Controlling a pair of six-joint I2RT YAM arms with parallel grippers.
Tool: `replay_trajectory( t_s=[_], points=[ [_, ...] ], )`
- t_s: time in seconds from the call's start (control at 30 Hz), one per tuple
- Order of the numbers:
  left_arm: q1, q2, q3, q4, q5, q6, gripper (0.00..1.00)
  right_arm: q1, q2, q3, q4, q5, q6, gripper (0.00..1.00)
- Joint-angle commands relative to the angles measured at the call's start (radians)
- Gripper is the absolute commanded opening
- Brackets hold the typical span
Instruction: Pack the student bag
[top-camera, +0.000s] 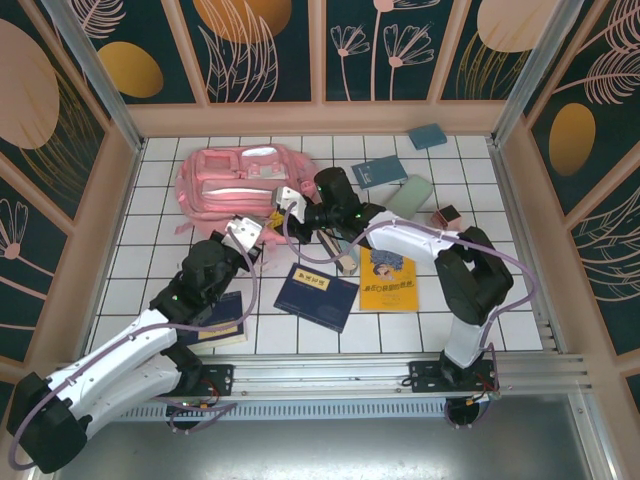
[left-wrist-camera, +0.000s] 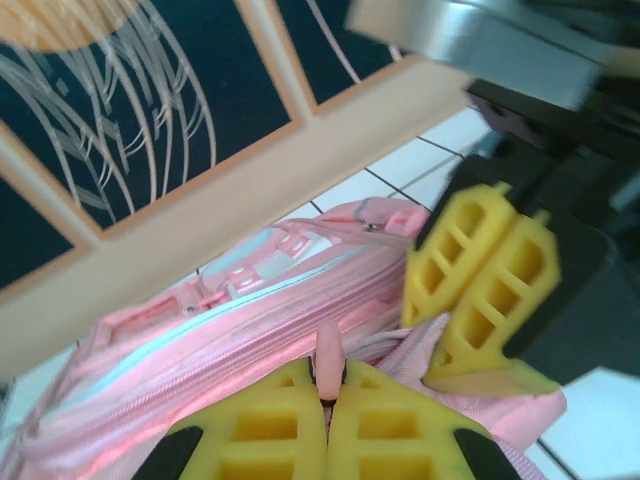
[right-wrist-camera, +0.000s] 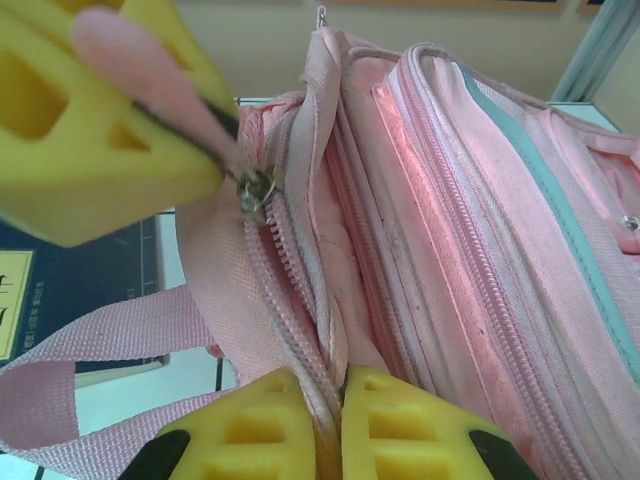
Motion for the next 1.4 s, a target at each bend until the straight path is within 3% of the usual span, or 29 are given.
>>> replay_trajectory(
  t_s=[0.0, 0.2, 0.6, 1.0, 1.37],
  points=[
    [-0.004, -0.042, 0.016, 0.107, -0.133, -0.233, 0.00, -0.020, -0.052, -0.027, 0.139, 0.120, 0.026, 0.00],
    [0.008, -0.065, 0.029, 0.052, -0.214, -0.478, 0.00, -0.020, -0.076, -0.079, 0.165, 0.196, -0.003, 0.00],
    [0.112, -0.187, -0.066, -0.024, -0.190, -0.796, 0.00, -0.036, -0.128, -0.176, 0.222, 0.329, -0.014, 0.00],
    [0.188, -0.194, -0.139, -0.027, -0.131, -0.968, 0.00, -0.048, -0.152, -0.270, 0.241, 0.543, -0.055, 0.00],
    [0.270, -0.108, -0.177, 0.104, -0.043, -1.065, 0.00, -0.158, -0.150, -0.282, 0.315, 0.678, 0.051, 0.00]
  ],
)
